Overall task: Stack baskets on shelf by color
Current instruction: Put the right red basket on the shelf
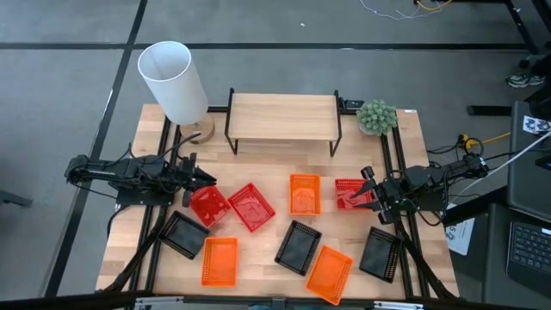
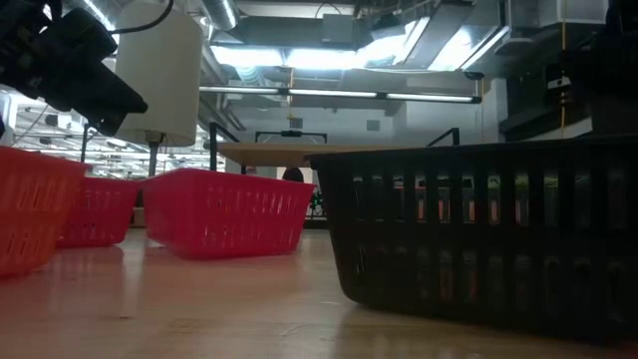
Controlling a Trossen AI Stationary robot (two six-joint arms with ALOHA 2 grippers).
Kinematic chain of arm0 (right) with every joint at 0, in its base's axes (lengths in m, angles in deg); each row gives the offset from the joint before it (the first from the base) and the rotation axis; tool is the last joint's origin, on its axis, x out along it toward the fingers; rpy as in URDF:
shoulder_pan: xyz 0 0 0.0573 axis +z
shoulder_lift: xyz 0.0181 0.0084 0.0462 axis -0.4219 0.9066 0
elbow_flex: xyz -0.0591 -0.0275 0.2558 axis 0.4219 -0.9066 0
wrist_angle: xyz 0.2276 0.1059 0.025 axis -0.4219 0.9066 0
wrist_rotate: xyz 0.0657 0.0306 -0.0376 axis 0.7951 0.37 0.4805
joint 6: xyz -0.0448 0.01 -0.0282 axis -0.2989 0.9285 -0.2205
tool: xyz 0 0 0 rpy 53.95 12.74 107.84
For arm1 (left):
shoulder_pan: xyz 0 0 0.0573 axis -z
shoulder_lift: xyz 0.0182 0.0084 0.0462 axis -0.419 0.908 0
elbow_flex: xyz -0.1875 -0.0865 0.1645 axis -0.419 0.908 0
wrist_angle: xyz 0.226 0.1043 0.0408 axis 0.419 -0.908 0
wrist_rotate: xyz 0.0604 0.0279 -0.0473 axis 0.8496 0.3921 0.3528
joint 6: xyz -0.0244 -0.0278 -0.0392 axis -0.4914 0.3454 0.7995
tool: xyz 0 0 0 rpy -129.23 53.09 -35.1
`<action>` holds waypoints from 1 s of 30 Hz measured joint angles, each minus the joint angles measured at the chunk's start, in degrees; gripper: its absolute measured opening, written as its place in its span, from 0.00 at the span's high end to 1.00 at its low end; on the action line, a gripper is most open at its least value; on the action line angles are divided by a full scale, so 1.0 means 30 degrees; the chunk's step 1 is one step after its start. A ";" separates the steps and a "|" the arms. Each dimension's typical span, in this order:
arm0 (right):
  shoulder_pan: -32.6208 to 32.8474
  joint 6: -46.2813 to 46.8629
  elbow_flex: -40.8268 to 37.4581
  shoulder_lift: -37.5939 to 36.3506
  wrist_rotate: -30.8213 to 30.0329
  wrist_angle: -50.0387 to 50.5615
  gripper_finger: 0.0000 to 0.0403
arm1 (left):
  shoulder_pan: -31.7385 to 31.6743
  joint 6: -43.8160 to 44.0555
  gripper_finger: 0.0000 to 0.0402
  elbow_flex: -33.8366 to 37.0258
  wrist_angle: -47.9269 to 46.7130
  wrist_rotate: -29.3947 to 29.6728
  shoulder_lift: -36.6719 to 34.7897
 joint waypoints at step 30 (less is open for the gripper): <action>0.0000 0.4070 0.4174 0.1798 0.0341 -0.0252 0.68 | 0.0000 -0.0095 0.88 0.0932 0.8839 0.0015 0.0513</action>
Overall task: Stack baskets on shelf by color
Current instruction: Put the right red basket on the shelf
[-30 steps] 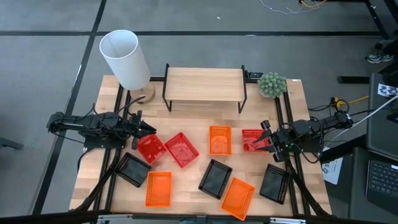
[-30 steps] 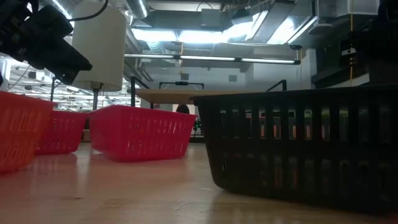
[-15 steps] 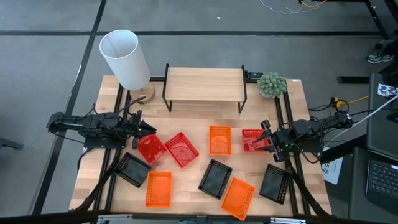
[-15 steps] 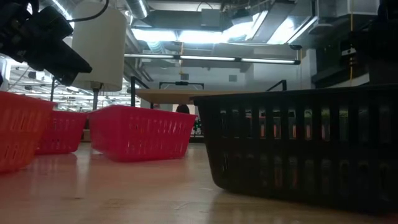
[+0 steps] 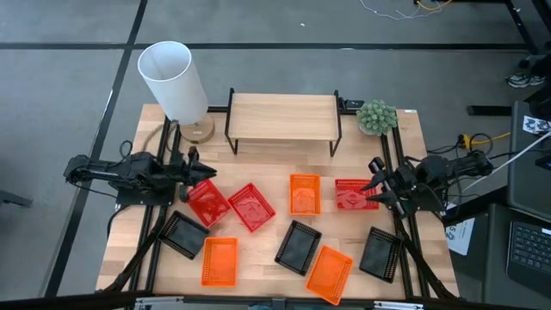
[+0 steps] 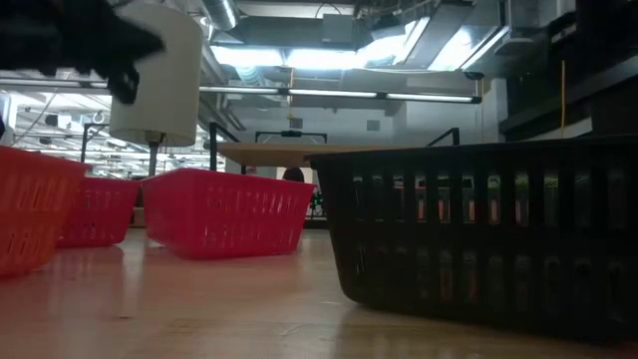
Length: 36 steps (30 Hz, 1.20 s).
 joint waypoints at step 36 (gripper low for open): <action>0.0000 0.7479 1.0244 1.8923 -0.0222 1.6903 0.68 | 0.4781 -0.2910 0.88 -1.2182 -0.4652 0.0438 2.1075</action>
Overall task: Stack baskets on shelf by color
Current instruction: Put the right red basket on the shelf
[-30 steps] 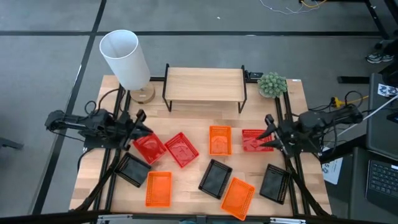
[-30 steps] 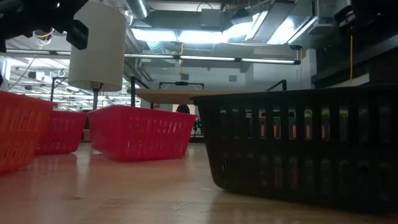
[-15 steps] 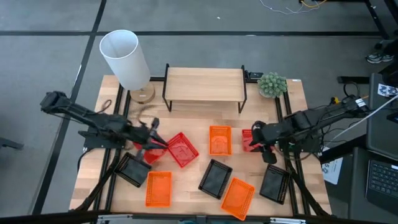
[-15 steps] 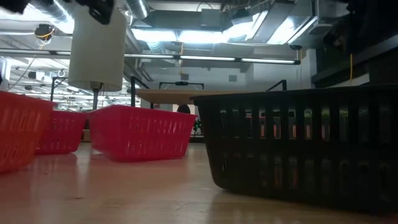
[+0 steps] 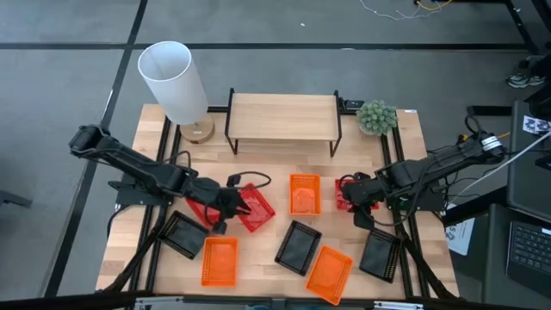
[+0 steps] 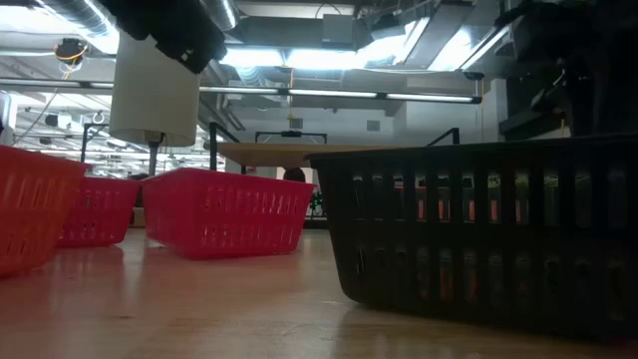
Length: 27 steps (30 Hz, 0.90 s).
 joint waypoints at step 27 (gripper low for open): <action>-0.0007 1.0981 -0.0015 0.4230 -0.5806 -0.0496 0.68 | 0.0259 0.1016 0.88 -0.0022 0.1568 0.0495 0.2848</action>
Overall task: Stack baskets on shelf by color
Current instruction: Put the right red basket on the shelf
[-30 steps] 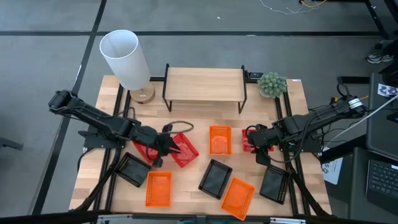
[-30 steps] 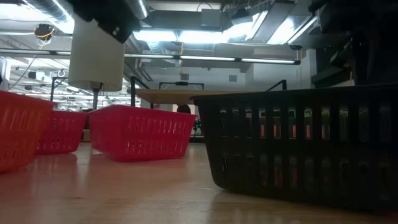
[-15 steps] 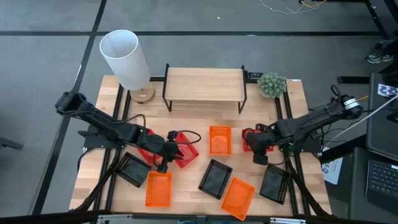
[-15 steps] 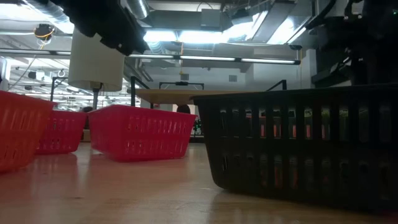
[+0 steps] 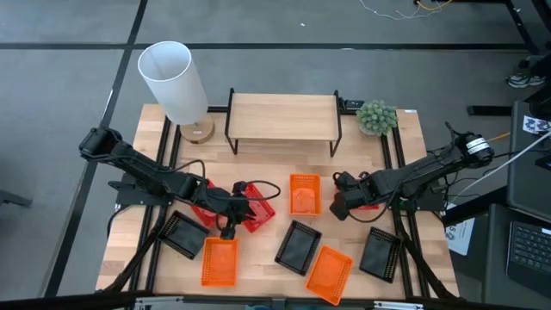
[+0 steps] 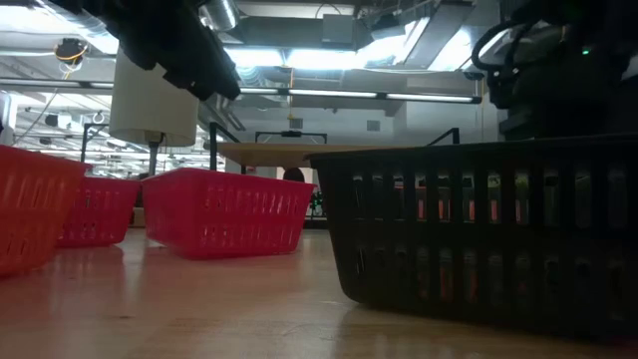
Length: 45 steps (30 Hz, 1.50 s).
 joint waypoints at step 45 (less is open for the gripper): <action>-0.0962 0.1492 0.1581 0.3214 0.0992 -0.1152 0.68 | -0.0001 -0.0005 0.88 0.0000 -0.0058 0.0028 -0.0015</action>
